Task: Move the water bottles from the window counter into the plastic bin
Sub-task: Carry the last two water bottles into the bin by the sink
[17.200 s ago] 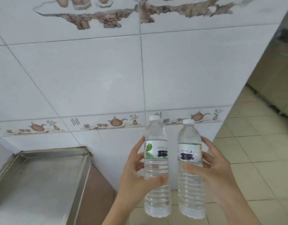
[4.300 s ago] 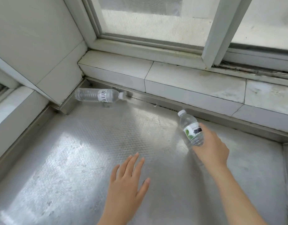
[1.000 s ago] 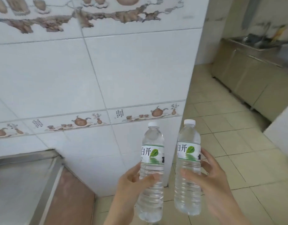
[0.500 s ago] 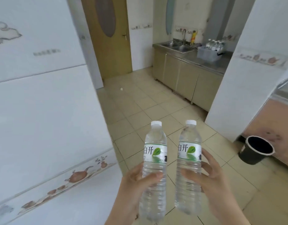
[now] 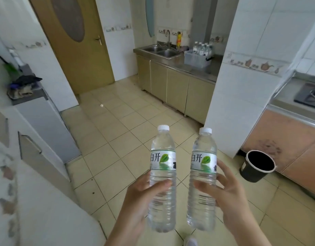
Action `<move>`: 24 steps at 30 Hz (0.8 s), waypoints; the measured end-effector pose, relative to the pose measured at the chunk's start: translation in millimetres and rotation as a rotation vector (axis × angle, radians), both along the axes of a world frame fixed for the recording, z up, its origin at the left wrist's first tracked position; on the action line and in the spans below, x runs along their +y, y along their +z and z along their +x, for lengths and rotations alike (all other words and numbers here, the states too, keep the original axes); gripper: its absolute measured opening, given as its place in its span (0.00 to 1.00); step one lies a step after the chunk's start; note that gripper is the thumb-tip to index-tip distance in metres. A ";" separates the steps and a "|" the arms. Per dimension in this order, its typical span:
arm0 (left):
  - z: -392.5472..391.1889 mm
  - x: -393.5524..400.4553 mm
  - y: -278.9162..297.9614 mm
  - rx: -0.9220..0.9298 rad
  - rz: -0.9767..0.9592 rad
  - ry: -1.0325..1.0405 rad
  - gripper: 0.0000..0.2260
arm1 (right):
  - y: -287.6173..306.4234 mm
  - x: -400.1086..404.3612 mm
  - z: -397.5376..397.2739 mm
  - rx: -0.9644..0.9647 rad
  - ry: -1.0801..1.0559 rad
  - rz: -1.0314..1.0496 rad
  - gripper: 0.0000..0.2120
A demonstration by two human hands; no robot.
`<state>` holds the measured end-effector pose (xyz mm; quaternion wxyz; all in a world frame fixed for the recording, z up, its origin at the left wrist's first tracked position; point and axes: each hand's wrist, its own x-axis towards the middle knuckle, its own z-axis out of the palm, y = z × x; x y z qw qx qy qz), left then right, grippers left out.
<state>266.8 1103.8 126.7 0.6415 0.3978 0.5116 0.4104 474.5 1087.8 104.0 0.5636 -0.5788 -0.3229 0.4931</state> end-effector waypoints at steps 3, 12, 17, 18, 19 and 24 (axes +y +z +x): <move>38.7 52.9 1.9 0.010 0.002 0.029 0.15 | 1.8 56.8 34.6 -0.010 0.023 0.014 0.42; 117.7 192.7 17.5 -0.012 -0.007 0.102 0.13 | 18.9 204.6 109.1 -0.015 0.098 0.026 0.37; 135.1 273.9 15.8 -0.016 -0.018 0.133 0.19 | 18.0 287.6 131.4 -0.019 0.104 0.020 0.37; 136.9 291.1 13.8 -0.017 -0.025 0.137 0.19 | 17.6 304.4 134.2 -0.020 0.101 0.023 0.37; 138.5 309.1 11.8 -0.020 -0.030 0.138 0.20 | 16.7 321.8 136.4 -0.020 0.099 0.025 0.37; 140.6 408.7 2.9 -0.016 -0.015 0.109 0.19 | 12.6 416.9 140.8 -0.026 0.079 0.025 0.41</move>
